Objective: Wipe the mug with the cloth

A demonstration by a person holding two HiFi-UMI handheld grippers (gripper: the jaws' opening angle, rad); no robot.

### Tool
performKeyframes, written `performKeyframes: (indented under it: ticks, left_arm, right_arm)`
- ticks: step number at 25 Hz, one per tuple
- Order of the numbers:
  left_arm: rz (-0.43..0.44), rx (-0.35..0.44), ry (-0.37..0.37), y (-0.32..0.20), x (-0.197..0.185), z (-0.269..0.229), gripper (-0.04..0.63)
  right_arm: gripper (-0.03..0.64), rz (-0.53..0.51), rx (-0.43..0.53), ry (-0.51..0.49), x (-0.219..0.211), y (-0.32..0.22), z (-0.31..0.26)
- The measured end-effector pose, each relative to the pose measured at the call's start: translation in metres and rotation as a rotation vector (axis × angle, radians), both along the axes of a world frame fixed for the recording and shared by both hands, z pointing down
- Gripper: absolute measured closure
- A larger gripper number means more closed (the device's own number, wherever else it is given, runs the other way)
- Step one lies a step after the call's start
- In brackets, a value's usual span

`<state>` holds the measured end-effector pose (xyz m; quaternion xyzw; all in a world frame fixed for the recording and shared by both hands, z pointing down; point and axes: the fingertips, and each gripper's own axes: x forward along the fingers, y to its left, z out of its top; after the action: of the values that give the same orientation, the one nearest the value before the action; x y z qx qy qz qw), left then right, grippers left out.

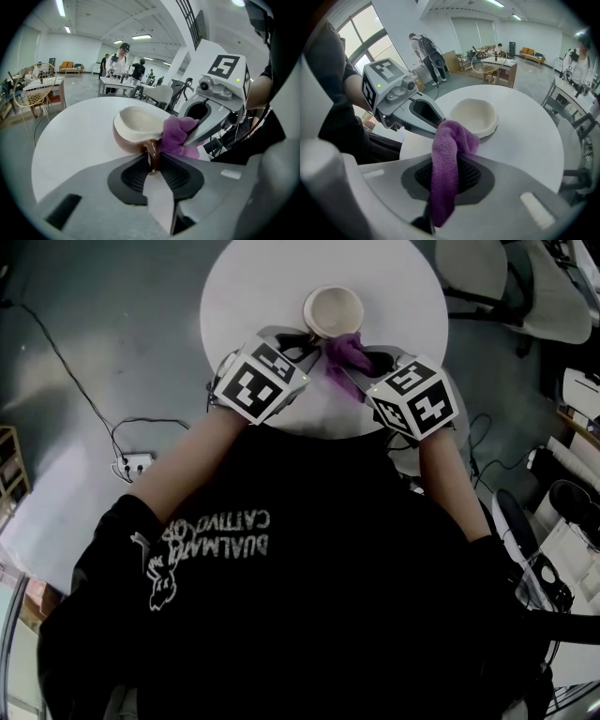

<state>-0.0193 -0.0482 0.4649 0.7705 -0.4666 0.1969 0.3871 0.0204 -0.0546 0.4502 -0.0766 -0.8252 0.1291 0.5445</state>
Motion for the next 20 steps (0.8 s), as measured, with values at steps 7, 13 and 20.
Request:
performKeyframes:
  ticks: [7,13,20]
  left_arm:
    - [0.012,-0.003,-0.019,-0.001,-0.001,-0.001,0.522]
    - [0.031,-0.012,-0.007,0.005,-0.001,-0.001,0.522]
    - [0.048,-0.017,0.0,0.01,-0.003,0.0,0.522]
  right_arm:
    - [0.555,0.066,0.053,0.038,0.009,-0.026,0.002]
    - [0.555,0.079,0.09,0.065,0.011,-0.037,0.003]
    - [0.555,0.131,0.111,0.067,0.01,-0.054,0.001]
